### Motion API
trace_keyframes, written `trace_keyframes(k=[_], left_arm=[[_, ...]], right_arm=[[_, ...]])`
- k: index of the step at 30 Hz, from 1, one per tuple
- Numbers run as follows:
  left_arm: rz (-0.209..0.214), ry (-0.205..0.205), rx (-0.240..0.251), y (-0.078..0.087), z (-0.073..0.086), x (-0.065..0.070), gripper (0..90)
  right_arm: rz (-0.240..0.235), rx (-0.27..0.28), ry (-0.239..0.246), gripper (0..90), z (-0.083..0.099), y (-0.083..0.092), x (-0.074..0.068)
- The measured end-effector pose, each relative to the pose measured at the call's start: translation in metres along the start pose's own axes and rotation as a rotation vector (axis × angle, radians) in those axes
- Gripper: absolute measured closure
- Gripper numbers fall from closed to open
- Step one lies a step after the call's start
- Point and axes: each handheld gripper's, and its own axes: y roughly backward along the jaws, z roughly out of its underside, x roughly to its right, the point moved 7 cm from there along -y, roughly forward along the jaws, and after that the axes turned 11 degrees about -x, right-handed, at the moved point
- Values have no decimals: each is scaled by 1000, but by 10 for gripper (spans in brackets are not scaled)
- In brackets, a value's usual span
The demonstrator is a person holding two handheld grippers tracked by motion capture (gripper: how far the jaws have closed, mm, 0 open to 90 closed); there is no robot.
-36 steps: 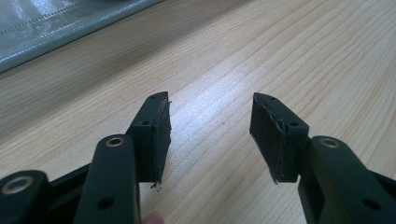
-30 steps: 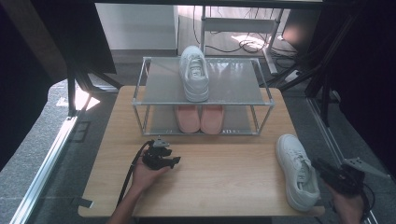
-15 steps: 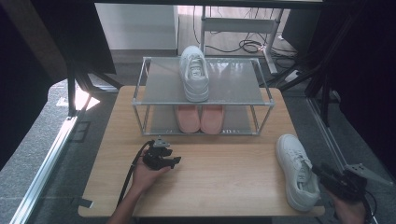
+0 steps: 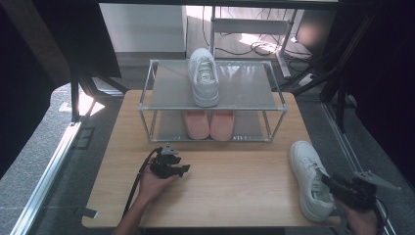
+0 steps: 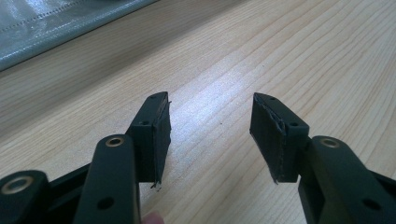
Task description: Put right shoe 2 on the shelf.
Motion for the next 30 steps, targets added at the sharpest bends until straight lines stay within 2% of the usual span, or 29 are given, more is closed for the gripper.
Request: trace_keyframes(k=[5,9,15,18,20,26,30], left_arm=[[-2,1,0,0,0,-1,485],[-2,2,0,0,0,-1,485],[-2,1,1,0,0,-1,485],[-2,3,2,1,0,-1,485],[-2,3,1,0,0,-1,485],[-2,6,5,1,0,-1,485],[-2,7,5,1,0,-1,485]], right_arm=[[-2,-33,7,527,-2,-16,2],[18,-47,22,518,-4,-23,2],[76,-86,11,539,0,-32,4],[67,-79,-34,594,2,-33,10],[70,-81,-46,623,2,-33,11],[115,-99,-53,796,1,-34,11],[124,-91,-62,838,1,-33,11]])
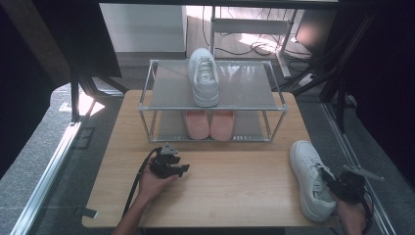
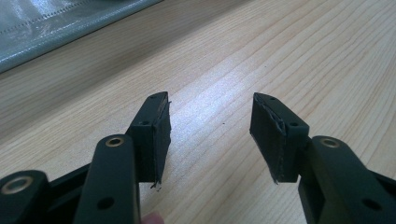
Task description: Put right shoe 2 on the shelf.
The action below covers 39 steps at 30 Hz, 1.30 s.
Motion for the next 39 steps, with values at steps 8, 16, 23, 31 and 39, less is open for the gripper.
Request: trace_keyframes(k=[8,16,23,31,39], left_arm=[[-1,1,-3,-1,0,-1,485],[-1,1,-2,-1,0,0,485],[0,3,-2,-1,0,-1,485],[1,2,-2,-1,0,0,485],[3,3,-2,-1,0,0,485]], right_arm=[[-74,65,-37,851,-4,4,-1],[-133,127,-42,850,-15,19,-10],[-173,160,-41,848,-23,28,-18],[-205,201,-38,847,-32,40,-26],[-223,239,-40,847,-39,48,-31]])
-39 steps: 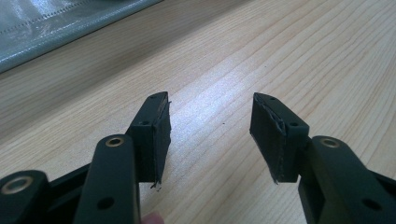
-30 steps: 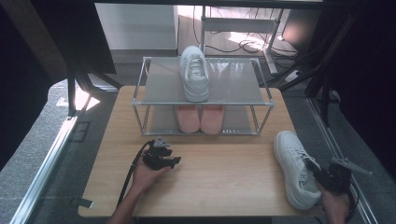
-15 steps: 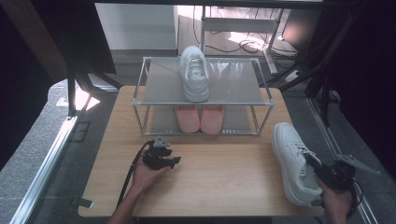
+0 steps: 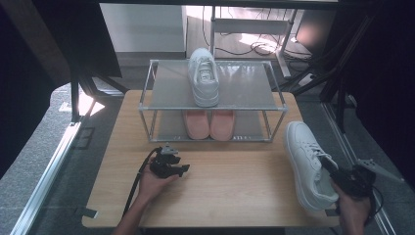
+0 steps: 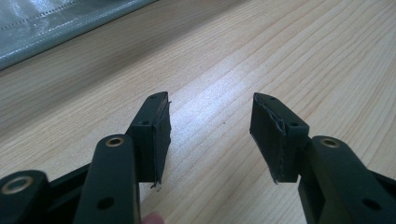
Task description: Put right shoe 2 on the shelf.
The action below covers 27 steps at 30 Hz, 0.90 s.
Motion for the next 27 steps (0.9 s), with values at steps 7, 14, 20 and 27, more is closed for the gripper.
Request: trace_keyframes(k=[7,14,20,27], left_arm=[[0,-3,0,1,0,0,485],[0,-2,-1,1,0,-1,485],[0,-2,0,1,0,-1,485],[-1,-3,-1,1,0,-1,485]], right_arm=[[-19,33,-8,847,-10,5,-4],[-39,79,-19,847,-19,12,-9],[-52,108,-24,847,-27,16,-12],[-80,150,-37,847,-36,22,-17]])
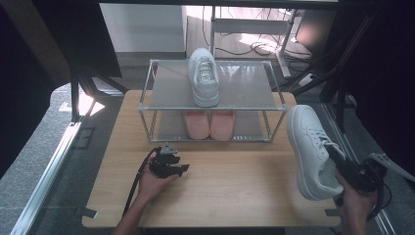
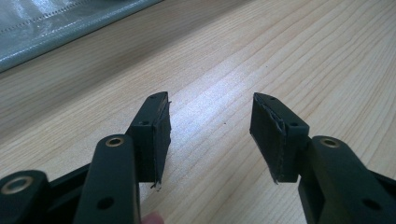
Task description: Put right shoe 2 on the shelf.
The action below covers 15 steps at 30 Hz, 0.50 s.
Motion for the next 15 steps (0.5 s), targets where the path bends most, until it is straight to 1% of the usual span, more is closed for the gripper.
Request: trace_keyframes(k=[7,8,9,10,15], left_arm=[[0,0,-1,0,0,0,484],[1,6,-2,0,0,0,484],[1,-1,-3,0,0,0,484],[2,1,-1,-1,0,0,484],[1,0,-4,-1,0,0,484]], right_arm=[[-9,16,-7,847,-8,0,-5],[-10,21,-4,847,-10,0,-6],[-13,23,-6,847,-11,0,-6],[-17,25,-13,847,-13,0,-8],[-27,41,-9,847,-23,-1,-14]])
